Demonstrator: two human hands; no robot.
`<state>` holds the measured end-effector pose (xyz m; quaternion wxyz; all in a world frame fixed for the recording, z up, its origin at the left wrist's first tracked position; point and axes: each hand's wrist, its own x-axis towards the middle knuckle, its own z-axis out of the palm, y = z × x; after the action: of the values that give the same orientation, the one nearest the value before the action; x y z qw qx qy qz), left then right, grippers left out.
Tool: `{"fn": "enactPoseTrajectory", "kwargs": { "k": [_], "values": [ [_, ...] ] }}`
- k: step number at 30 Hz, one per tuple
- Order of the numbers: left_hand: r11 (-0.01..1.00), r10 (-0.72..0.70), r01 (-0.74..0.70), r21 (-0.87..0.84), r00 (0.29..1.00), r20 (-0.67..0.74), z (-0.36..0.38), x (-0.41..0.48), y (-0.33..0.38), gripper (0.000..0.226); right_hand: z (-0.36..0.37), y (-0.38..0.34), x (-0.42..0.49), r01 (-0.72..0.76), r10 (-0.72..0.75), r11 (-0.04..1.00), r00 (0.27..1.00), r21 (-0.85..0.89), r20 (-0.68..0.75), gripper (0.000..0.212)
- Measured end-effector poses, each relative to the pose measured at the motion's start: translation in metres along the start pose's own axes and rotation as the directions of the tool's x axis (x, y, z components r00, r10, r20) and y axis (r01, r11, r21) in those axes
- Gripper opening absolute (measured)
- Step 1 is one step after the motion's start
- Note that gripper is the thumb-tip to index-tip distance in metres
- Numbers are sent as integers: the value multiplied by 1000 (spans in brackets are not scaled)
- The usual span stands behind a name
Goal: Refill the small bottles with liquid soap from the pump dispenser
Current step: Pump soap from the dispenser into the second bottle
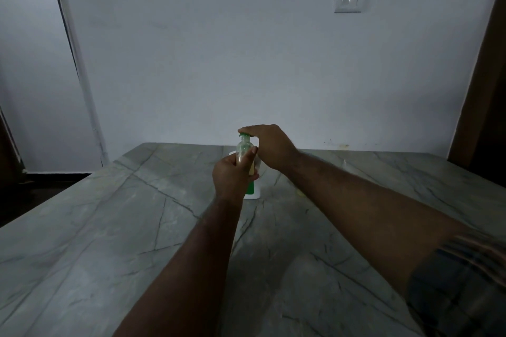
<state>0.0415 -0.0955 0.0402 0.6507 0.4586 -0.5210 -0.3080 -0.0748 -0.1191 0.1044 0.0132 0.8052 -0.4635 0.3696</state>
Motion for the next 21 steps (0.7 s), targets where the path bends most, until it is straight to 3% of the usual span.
{"fn": "enactPoseTrajectory", "kwargs": {
  "k": [6, 12, 21],
  "values": [
    [1000, 9, -9, -8, 1000, -2, 0, 1, 0, 35, 7, 0, -5, -1, 4, 998, 999, 58, -52, 46],
    [1000, 4, -4, -3, 1000, -7, 0, 2, 0, 36, -1, -2, 0, 9, -9, 1000, 1000, -3, 9, 46],
    [999, -8, 9, -53, 1000, 2, 0, -1, 1, 29, 6, 0, -6, -2, 3, 999, 1000, 34, -27, 44]
  ]
}}
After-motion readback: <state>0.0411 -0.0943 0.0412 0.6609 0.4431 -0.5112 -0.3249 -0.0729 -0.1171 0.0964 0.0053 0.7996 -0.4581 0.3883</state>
